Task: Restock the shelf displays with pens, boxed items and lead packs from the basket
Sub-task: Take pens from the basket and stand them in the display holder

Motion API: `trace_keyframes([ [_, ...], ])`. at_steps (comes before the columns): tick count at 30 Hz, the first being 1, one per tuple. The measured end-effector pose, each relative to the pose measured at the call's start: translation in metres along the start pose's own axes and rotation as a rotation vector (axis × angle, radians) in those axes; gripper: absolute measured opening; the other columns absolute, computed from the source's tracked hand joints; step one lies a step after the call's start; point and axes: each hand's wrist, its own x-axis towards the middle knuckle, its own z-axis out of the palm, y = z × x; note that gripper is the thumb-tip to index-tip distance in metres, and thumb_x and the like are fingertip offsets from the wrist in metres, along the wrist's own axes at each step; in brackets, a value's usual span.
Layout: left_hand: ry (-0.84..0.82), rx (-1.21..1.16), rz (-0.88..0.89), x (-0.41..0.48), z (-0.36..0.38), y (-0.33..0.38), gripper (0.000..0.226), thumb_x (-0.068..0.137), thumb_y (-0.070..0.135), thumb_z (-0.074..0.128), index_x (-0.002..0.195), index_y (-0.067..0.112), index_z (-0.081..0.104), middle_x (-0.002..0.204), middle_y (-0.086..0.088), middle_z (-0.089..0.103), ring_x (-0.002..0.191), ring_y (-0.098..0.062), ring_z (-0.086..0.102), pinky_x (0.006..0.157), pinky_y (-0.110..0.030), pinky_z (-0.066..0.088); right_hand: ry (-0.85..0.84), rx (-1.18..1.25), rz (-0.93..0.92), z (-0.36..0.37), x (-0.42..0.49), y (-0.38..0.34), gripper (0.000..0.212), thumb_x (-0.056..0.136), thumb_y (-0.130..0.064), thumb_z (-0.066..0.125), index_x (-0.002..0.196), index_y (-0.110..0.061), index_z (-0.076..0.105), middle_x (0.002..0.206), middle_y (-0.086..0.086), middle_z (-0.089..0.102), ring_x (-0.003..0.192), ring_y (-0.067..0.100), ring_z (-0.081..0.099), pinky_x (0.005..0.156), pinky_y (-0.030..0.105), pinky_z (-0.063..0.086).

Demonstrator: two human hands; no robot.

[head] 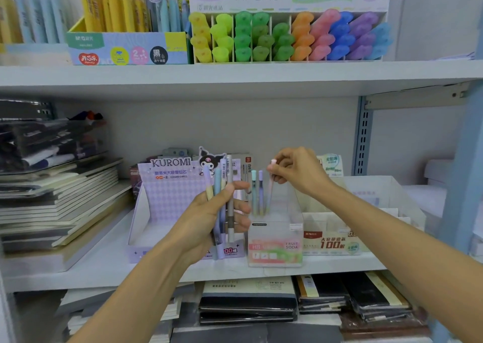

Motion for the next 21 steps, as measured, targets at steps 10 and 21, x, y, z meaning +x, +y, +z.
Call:
trace_keyframes([
  [10,-0.029,-0.027,0.023,-0.001,-0.005,-0.004,0.038,0.089,0.038,0.054,0.115,0.017,0.07,0.066,-0.004,0.057,0.047,-0.013,0.043,0.047,-0.024,0.044,0.042,-0.124,-0.034,0.003,0.003,0.003,0.018,0.084,-0.013,0.075,0.083,-0.009,0.058,0.064,0.007,0.07,0.057,0.017,0.068,0.071,0.042,0.059],
  [21,-0.035,-0.015,-0.016,-0.006,0.001,-0.004,0.033,0.097,0.033,0.05,0.11,0.012,0.072,0.067,-0.004,0.059,0.048,-0.013,0.049,0.044,-0.022,0.043,-0.013,-0.486,-0.115,0.006,-0.006,-0.004,0.022,0.093,-0.029,0.062,0.107,-0.016,0.073,0.098,0.002,0.062,0.083,0.017,0.059,0.071,0.028,0.043],
])
